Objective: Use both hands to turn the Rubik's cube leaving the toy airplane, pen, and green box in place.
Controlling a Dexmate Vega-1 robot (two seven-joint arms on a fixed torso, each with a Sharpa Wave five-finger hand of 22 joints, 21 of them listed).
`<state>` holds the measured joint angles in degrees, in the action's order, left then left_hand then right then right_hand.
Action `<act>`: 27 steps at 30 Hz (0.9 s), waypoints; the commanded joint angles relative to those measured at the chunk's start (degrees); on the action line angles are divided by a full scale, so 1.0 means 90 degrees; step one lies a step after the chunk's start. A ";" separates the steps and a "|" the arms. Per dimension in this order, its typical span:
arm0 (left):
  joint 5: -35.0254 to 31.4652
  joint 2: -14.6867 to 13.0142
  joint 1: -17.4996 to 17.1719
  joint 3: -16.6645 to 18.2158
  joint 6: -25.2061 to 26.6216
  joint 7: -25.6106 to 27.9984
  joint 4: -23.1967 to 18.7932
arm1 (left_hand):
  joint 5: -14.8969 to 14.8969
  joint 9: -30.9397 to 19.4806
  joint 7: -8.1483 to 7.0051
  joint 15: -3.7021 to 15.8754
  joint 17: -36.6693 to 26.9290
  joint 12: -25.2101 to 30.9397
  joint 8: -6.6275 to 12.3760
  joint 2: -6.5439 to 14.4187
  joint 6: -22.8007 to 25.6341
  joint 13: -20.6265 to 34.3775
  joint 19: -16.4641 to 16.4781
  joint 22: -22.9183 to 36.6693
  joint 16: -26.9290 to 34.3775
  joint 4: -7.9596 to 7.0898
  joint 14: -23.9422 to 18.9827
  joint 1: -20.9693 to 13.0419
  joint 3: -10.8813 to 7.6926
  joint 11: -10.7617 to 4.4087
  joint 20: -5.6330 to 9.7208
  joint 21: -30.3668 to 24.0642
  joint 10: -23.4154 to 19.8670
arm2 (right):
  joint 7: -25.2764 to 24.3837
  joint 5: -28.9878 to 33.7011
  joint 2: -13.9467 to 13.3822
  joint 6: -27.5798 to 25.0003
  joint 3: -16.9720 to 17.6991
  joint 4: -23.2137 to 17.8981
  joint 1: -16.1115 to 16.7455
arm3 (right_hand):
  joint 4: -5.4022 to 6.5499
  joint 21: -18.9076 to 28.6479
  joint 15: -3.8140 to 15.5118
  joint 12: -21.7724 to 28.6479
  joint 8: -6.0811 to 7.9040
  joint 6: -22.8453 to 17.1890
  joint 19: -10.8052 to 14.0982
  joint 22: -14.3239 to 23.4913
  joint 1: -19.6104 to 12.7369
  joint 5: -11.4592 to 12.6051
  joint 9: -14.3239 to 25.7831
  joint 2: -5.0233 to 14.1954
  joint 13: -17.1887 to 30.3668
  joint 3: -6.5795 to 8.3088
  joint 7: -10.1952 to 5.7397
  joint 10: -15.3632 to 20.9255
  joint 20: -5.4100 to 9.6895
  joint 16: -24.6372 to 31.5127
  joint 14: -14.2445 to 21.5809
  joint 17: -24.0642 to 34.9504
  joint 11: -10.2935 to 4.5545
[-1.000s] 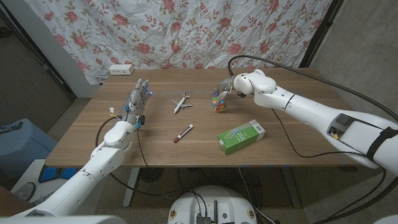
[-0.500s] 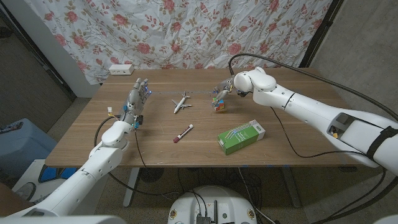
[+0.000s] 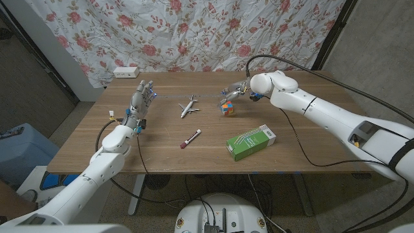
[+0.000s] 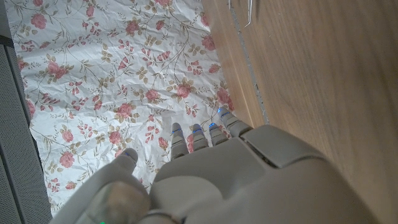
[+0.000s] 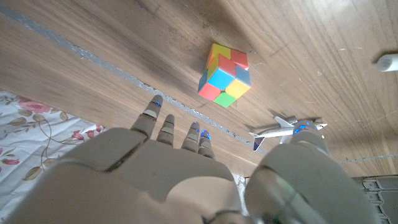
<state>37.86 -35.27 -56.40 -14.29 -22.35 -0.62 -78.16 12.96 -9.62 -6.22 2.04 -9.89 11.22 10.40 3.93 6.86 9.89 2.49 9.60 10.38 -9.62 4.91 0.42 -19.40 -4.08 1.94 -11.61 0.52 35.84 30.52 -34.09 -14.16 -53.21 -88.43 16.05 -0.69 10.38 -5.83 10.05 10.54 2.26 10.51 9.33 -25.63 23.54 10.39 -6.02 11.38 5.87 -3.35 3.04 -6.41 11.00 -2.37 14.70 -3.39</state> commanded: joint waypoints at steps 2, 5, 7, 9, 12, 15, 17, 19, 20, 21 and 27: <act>0.0149 -0.0023 0.0209 -0.0057 -0.0170 -0.0592 0.0413 | 0.0035 -0.0019 0.0059 0.0343 0.0000 -0.0011 -0.0013 0.0545 -0.0010 0.0002 0.0047 0.0021 -0.0009 0.0004 -0.0038 -0.0064 -0.0035 -0.0010 0.0192 0.0026 -0.0014 | -0.0859 -0.1110 -0.0227 0.0291 0.0546 -0.0044 0.0432 | 0.0064 0.0028 0.0099 0.0076 0.0069 -0.0122 0.0045 0.0017 0.0050 -0.0032 -0.0014 0.0111 -0.0030 0.0006 0.0200 0.0067 0.0213 0.0069 0.0059 -0.0038 -0.0048; 0.0144 -0.0028 0.0222 -0.0064 -0.0182 -0.0611 0.0441 | 0.0035 -0.0019 0.0075 0.0344 0.0000 -0.0013 -0.0011 0.0546 -0.0005 0.0002 0.0046 0.0021 -0.0010 0.0005 -0.0037 -0.0065 -0.0039 -0.0006 0.0192 0.0029 -0.0013 | -0.1037 -0.1231 -0.0302 0.0292 0.0614 -0.0112 0.0532 | 0.0061 0.0033 0.0123 0.0080 0.0063 -0.0122 0.0065 0.0016 0.0049 -0.0043 -0.0018 0.0125 -0.0040 0.0006 0.0225 0.0078 0.0278 0.0081 0.0096 -0.0058 -0.0048; 0.0166 0.0028 0.0213 -0.0038 -0.0237 -0.0549 0.0449 | 0.0035 -0.0019 0.0087 0.0344 0.0001 -0.0015 -0.0010 0.0547 -0.0003 0.0002 0.0047 0.0021 -0.0010 0.0005 -0.0038 -0.0066 -0.0044 -0.0014 0.0195 0.0031 -0.0014 | -0.1303 -0.1345 -0.0404 0.0347 0.0740 -0.0215 0.0711 | 0.0059 0.0038 0.0158 0.0094 0.0079 -0.0183 0.0088 0.0015 0.0055 -0.0058 -0.0022 0.0138 -0.0050 0.0002 0.0277 0.0118 0.0329 0.0089 0.0126 -0.0080 -0.0050; 0.0151 0.0029 0.0215 -0.0040 -0.0250 -0.0535 0.0454 | 0.0035 -0.0019 0.0093 0.0347 0.0001 -0.0014 -0.0009 0.0547 0.0000 0.0002 0.0048 0.0021 -0.0010 0.0006 -0.0039 -0.0067 -0.0046 -0.0013 0.0196 0.0032 -0.0017 | -0.1394 -0.1421 -0.0434 0.0338 0.0778 -0.0246 0.0767 | 0.0061 0.0041 0.0168 0.0120 0.0101 -0.0266 0.0108 0.0014 0.0070 -0.0074 -0.0025 0.0148 -0.0059 -0.0006 0.0283 0.0197 0.0376 0.0100 0.0160 -0.0100 -0.0043; 0.0167 0.0072 0.0253 -0.0042 -0.0301 -0.0561 0.0519 | 0.0035 -0.0019 0.0095 0.0351 0.0001 -0.0015 -0.0008 0.0548 0.0004 0.0002 0.0049 0.0020 -0.0010 0.0007 -0.0042 -0.0068 -0.0050 -0.0017 0.0196 0.0034 -0.0019 | -0.1639 -0.1768 -0.0516 0.0479 0.0988 -0.0255 0.0992 | 0.0063 0.0042 0.0191 0.0122 0.0106 -0.0299 0.0119 0.0014 0.0080 -0.0083 -0.0026 0.0151 -0.0064 -0.0013 0.0289 0.0214 0.0395 0.0109 0.0188 -0.0112 -0.0042; 0.0170 0.0104 0.0297 -0.0053 -0.0346 -0.0600 0.0585 | 0.0035 -0.0019 0.0098 0.0350 0.0001 -0.0016 -0.0008 0.0549 0.0007 0.0002 0.0050 0.0020 -0.0010 0.0008 -0.0043 -0.0070 -0.0054 -0.0017 0.0194 0.0036 -0.0021 | -0.1793 -0.1994 -0.0593 0.0521 0.1118 -0.0314 0.1149 | 0.0065 0.0043 0.0205 0.0123 0.0107 -0.0313 0.0126 0.0014 0.0080 -0.0087 -0.0027 0.0170 -0.0067 -0.0008 0.0281 0.0224 0.0406 0.0108 0.0189 -0.0118 -0.0035; 0.0166 0.0123 0.0312 -0.0058 -0.0375 -0.0604 0.0612 | 0.0035 -0.0019 0.0098 0.0351 0.0001 -0.0016 -0.0008 0.0549 0.0008 0.0002 0.0048 0.0020 -0.0011 0.0009 -0.0042 -0.0070 -0.0057 -0.0016 0.0194 0.0038 -0.0022 | -0.1863 -0.2108 -0.0619 0.0559 0.1165 -0.0323 0.1207 | 0.0072 0.0046 0.0206 0.0124 0.0105 -0.0321 0.0139 0.0013 0.0092 -0.0094 -0.0028 0.0186 -0.0070 -0.0008 0.0270 0.0235 0.0420 0.0110 0.0192 -0.0122 -0.0029; 0.0143 0.0157 0.0353 -0.0076 -0.0418 -0.0614 0.0668 | 0.0035 -0.0019 0.0103 0.0348 0.0001 -0.0019 -0.0008 0.0549 0.0007 0.0002 0.0048 0.0020 -0.0012 0.0010 -0.0042 -0.0071 -0.0060 -0.0020 0.0195 0.0040 -0.0017 | -0.2030 -0.2324 -0.0665 0.0618 0.1303 -0.0347 0.1375 | 0.0090 0.0044 0.0203 0.0130 0.0107 -0.0344 0.0141 0.0013 0.0127 -0.0106 -0.0029 0.0201 -0.0073 -0.0017 0.0259 0.0259 0.0426 0.0117 0.0204 -0.0125 -0.0021; 0.0123 0.0168 0.0373 -0.0088 -0.0428 -0.0607 0.0689 | 0.0035 -0.0019 0.0105 0.0349 0.0001 -0.0021 -0.0009 0.0549 0.0007 0.0002 0.0047 0.0020 -0.0013 0.0010 -0.0040 -0.0072 -0.0062 -0.0022 0.0196 0.0041 -0.0016 | -0.2095 -0.2404 -0.0678 0.0653 0.1347 -0.0342 0.1428 | 0.0100 0.0045 0.0199 0.0132 0.0108 -0.0357 0.0147 0.0013 0.0149 -0.0114 -0.0030 0.0205 -0.0075 -0.0025 0.0257 0.0271 0.0437 0.0120 0.0210 -0.0127 -0.0018; 0.0110 0.0172 0.0390 -0.0097 -0.0428 -0.0603 0.0702 | 0.0035 -0.0019 0.0106 0.0350 0.0001 -0.0023 -0.0008 0.0550 0.0009 0.0002 0.0047 0.0020 -0.0015 0.0011 -0.0035 -0.0072 -0.0064 -0.0021 0.0199 0.0042 -0.0012 | -0.2151 -0.2477 -0.0694 0.0712 0.1385 -0.0331 0.1473 | 0.0105 0.0045 0.0200 0.0133 0.0111 -0.0369 0.0148 0.0013 0.0157 -0.0116 -0.0030 0.0208 -0.0076 -0.0027 0.0254 0.0277 0.0436 0.0121 0.0211 -0.0127 -0.0017; 0.0039 0.0244 0.0462 -0.0149 -0.0499 -0.0571 0.0814 | 0.0034 -0.0019 0.0117 0.0351 0.0002 -0.0027 -0.0009 0.0550 0.0009 0.0003 0.0040 0.0020 -0.0016 0.0013 -0.0035 -0.0074 -0.0072 -0.0027 0.0198 0.0049 -0.0006 | -0.2422 -0.2804 -0.0753 0.0830 0.1558 -0.0329 0.1668 | 0.0175 0.0048 0.0251 0.0146 0.0126 -0.0480 0.0181 0.0014 0.0294 -0.0163 -0.0033 0.0257 -0.0085 -0.0063 0.0251 0.0350 0.0464 0.0151 0.0275 -0.0135 0.0001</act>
<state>39.02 -34.02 -53.43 -15.03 -25.86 -5.75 -72.56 12.96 -9.62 -5.61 2.04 -9.89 11.02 10.40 3.78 6.86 9.89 2.49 9.60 10.38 -9.39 4.91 0.26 -19.63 -4.08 1.95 -11.18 0.53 19.15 11.62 -39.40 -8.92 -42.63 -91.03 27.07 0.41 10.38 -3.77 11.03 11.08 -1.23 11.76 9.34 -23.63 22.39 10.13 -4.00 10.66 5.39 -1.15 5.64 -2.53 11.92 -0.30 13.30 -3.48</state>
